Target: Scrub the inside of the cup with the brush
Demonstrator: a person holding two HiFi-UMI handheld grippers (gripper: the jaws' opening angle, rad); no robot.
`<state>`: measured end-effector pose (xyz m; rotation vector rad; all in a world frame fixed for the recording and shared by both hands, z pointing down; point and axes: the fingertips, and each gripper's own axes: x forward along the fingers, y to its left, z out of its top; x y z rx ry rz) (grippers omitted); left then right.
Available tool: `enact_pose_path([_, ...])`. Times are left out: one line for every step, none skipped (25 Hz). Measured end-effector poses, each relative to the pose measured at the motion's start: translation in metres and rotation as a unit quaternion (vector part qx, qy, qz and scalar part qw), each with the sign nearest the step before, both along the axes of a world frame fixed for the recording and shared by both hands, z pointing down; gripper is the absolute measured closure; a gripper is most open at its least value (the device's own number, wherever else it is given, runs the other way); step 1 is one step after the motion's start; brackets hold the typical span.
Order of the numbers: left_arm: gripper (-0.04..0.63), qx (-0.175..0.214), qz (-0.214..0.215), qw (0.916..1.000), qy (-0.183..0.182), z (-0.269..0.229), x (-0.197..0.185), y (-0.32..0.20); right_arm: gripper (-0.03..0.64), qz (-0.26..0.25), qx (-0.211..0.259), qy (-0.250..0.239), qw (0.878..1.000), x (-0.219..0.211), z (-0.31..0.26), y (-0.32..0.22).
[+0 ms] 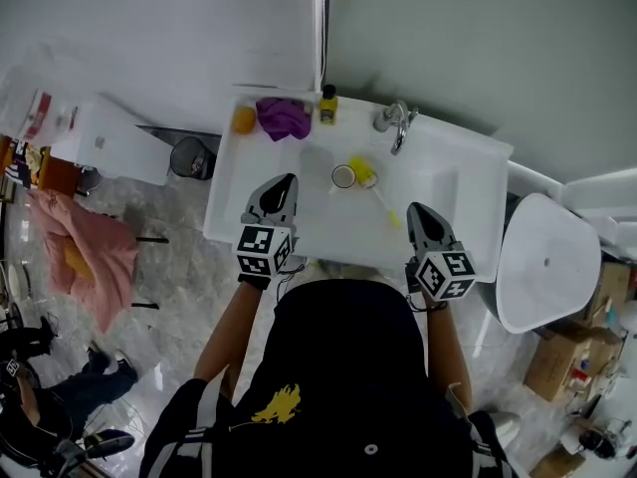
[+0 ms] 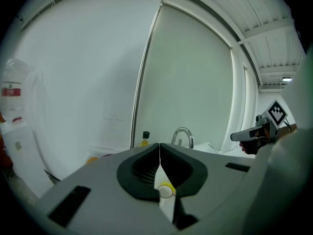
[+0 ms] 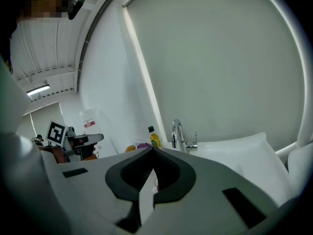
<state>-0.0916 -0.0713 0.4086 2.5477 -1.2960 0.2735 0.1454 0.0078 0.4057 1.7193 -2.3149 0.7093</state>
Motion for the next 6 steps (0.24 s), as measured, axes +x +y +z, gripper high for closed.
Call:
enact_pose_path([0.575,0.0,0.001,1.0,0.0,0.0,-0.002,0.0,0.592,0.001,0.0,0.001,1.0,-0.002,0.0,0.0])
enact_pose_path([0.575,0.0,0.003,1.0,0.0,0.001,-0.004,0.001,0.592,0.001,0.0,0.002,1.0,-0.004,-0.001,-0.001])
enact_pose_path([0.575,-0.001,0.004,1.0,0.001,0.002,-0.006,0.002,0.592,0.001,0.0,0.003,1.0,-0.007,-0.001,-0.001])
enact_pose_path([0.575,-0.002,0.005,1.0,0.001,0.003,-0.009,0.003,0.592,0.002,0.0,0.004,1.0,-0.01,-0.001,-0.001])
enact_pose_path([0.575,-0.004,0.007,1.0,0.002,0.004,-0.012,0.004,0.592,0.002,0.0,0.005,1.0,-0.014,-0.001,-0.001])
enact_pose_path([0.575,-0.005,0.008,1.0,0.002,0.005,-0.015,0.005,0.592,0.002,0.0,0.006,1.0,-0.017,-0.001,-0.001])
